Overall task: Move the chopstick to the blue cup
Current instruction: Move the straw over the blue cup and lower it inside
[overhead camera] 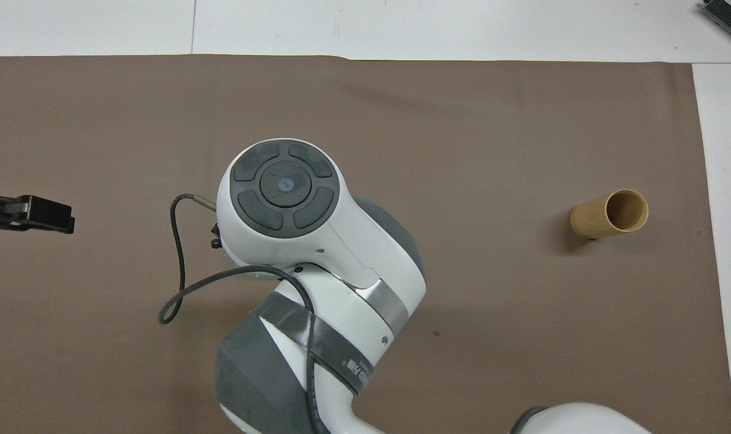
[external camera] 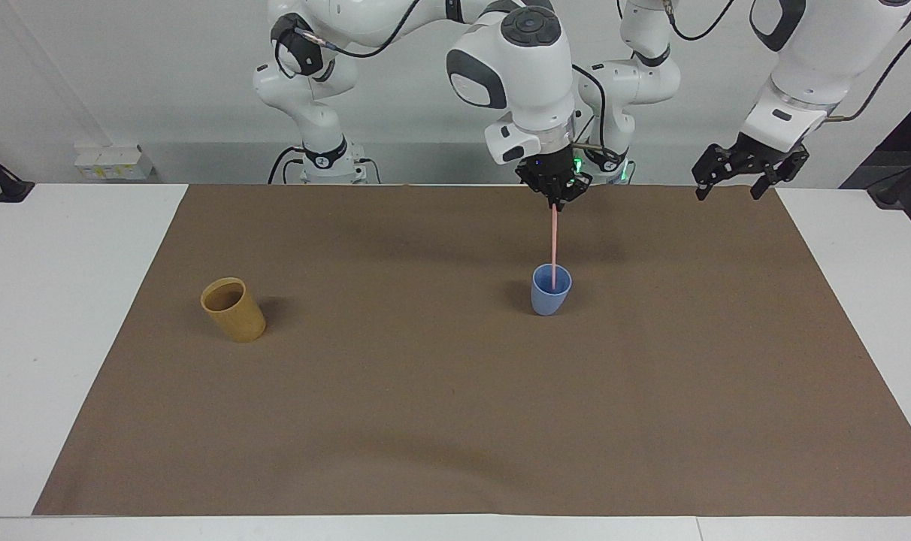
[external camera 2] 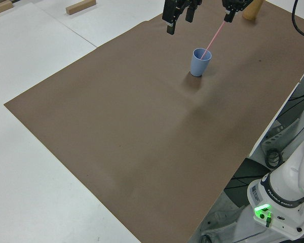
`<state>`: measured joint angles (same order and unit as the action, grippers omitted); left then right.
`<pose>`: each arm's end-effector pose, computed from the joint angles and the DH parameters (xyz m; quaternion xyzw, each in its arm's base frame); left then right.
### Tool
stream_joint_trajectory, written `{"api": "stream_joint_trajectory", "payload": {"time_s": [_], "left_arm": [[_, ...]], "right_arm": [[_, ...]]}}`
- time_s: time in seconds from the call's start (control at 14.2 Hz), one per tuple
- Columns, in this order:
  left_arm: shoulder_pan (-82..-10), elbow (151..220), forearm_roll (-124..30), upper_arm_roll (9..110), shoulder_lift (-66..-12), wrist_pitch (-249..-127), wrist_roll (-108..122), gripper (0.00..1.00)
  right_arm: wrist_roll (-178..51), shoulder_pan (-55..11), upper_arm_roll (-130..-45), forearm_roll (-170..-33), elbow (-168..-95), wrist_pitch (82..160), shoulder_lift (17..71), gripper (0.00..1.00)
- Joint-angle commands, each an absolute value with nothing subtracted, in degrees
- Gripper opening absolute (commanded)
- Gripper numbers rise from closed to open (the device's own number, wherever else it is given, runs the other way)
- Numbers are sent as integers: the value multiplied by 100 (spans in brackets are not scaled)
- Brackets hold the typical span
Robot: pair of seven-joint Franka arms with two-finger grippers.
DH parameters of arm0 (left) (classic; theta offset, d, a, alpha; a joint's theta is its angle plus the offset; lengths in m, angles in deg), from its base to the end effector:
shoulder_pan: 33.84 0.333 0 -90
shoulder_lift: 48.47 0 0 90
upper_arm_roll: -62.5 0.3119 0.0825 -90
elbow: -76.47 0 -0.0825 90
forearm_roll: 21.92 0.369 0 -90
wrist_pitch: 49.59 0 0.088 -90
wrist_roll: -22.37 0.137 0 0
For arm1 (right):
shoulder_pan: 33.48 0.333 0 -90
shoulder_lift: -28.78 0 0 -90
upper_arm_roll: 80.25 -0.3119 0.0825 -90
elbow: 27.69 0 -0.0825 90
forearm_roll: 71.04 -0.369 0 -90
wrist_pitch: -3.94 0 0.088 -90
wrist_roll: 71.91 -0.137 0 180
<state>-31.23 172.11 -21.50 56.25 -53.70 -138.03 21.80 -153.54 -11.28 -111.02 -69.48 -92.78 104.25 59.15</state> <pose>0.5056 -0.0335 0.5908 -0.9995 0.0264 0.0171 0.0093 0.4905 0.4918 0.5155 -0.9492 0.2829 0.0756 0.1153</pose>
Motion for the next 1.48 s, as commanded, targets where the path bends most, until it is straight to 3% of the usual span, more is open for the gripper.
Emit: {"api": "stream_joint_trajectory", "payload": {"time_s": [0.0,0.42,0.91,0.98,1.12,1.27,1.41], "left_arm": [[-3094,17130,-2156,5608,-5375,-13695,2131,100],[-3094,17130,-2156,5609,-5375,-13695,2131,100],[-3103,17130,-2156,5608,-5375,-13695,2140,100],[-3094,17130,-2156,5608,-5375,-13695,2132,100],[-3094,17130,-2156,5617,-5375,-13695,2131,100],[-3094,17130,-2156,5617,-5375,-13695,2123,100],[-3094,17130,-2156,5617,-5375,-13695,2123,100]], "right_arm": [[-15233,-1194,-11119,-6902,-9562,10703,5839,0],[-15207,-1230,-11101,-6884,-9738,10950,5839,0],[-15102,-1230,-11101,-6867,-9738,10941,5831,34],[-15101,-1230,-11101,-6867,-9738,10941,5831,45],[-15101,-1221,-11110,-6849,-9730,10933,5831,48],[-15101,-1230,-11110,-6849,-9703,10880,5831,65],[-15084,-1238,-11101,-6814,-9694,10836,5831,95]]}}
